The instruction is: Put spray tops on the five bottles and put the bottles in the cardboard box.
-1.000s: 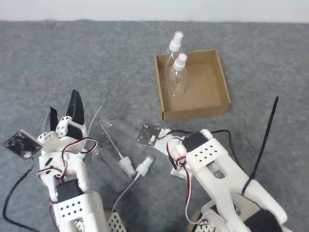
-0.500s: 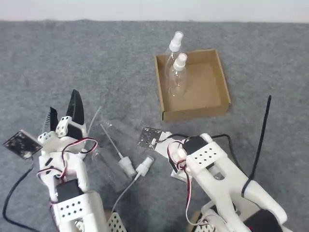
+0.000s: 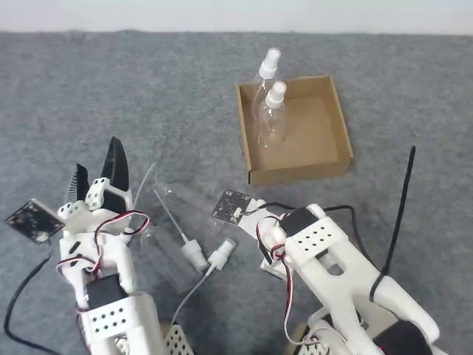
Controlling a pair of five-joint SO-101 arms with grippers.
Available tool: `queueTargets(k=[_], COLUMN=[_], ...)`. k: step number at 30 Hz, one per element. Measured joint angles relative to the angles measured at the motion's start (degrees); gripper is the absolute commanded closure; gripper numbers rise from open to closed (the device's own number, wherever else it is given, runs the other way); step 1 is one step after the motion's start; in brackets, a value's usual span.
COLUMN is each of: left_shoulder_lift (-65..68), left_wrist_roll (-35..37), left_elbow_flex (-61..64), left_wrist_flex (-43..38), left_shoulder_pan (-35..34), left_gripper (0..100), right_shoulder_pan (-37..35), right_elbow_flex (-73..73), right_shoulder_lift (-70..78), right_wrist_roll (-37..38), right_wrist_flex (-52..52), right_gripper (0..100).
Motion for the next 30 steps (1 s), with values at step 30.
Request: queueTargets(k=[30], left_shoulder_lift=[0.0], left_wrist_roll=[0.0], left_elbow_flex=[0.0], left_wrist_flex=[0.0], left_shoulder_pan=[0.0], left_gripper=[70], right_shoulder_pan=[-0.1], right_elbow_flex=[-4.3], right_shoulder_lift=[-6.2], right_wrist_roll=[-17.5], right_wrist_flex=[2.6], right_gripper=[88.7])
